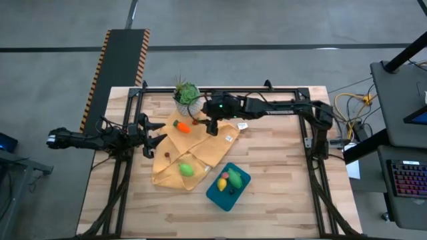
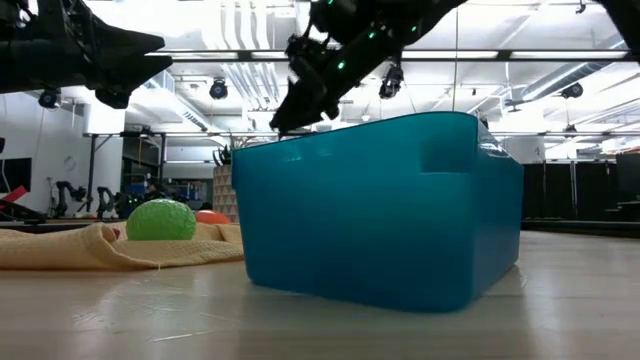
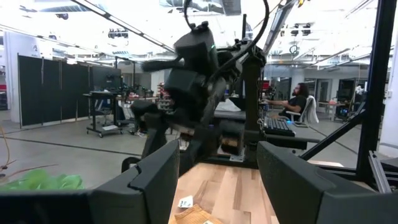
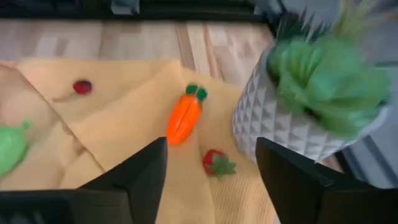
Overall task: Pick and placing Produce into tupperware
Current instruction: Put the red strawberry into the blue bin
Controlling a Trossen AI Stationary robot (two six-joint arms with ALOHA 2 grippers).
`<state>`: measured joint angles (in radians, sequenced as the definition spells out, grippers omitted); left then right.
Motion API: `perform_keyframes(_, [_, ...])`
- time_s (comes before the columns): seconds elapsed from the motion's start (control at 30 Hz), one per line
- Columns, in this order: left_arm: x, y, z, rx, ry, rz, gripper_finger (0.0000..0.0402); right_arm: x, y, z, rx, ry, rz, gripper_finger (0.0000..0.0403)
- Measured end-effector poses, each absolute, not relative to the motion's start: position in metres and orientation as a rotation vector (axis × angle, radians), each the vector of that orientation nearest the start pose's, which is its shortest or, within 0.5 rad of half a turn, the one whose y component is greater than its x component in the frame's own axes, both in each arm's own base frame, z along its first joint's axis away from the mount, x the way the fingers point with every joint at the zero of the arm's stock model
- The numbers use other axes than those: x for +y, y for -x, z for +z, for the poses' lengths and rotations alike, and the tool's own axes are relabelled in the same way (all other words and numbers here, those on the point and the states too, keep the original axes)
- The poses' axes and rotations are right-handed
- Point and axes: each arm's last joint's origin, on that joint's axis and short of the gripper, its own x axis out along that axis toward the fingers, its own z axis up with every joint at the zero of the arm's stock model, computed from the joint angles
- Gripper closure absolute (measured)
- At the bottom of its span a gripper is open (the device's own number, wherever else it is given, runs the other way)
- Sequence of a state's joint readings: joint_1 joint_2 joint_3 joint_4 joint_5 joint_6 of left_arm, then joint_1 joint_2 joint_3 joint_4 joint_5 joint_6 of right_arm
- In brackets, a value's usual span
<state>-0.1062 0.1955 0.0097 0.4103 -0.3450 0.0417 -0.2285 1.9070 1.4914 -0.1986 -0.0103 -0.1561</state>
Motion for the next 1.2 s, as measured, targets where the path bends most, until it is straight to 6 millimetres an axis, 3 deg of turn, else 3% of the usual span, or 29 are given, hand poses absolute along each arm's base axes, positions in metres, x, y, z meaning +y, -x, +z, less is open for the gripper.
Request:
perform_keyframes(0.2, [-0.001, -0.106, 0.190, -0.214, 0.009, 0.242, 0.0200, -0.108, -0.442, 0.224, 0.703, 0.011, -0.185, 0.0141])
perform_keyframes(0.37, [-0.001, -0.106, 0.190, -0.214, 0.009, 0.242, 0.0200, -0.118, -0.459, 0.198, 0.765, -0.006, -0.192, 0.0146])
perform_keyframes(0.63, [-0.001, -0.106, 0.190, -0.214, 0.009, 0.242, 0.0200, -0.136, -0.474, 0.174, 0.898, -0.035, -0.205, 0.0161])
perform_keyframes(1.2, [-0.001, -0.106, 0.189, -0.213, 0.010, 0.242, 0.0200, -0.143, -0.480, 0.159, 0.984, -0.081, -0.195, 0.0175])
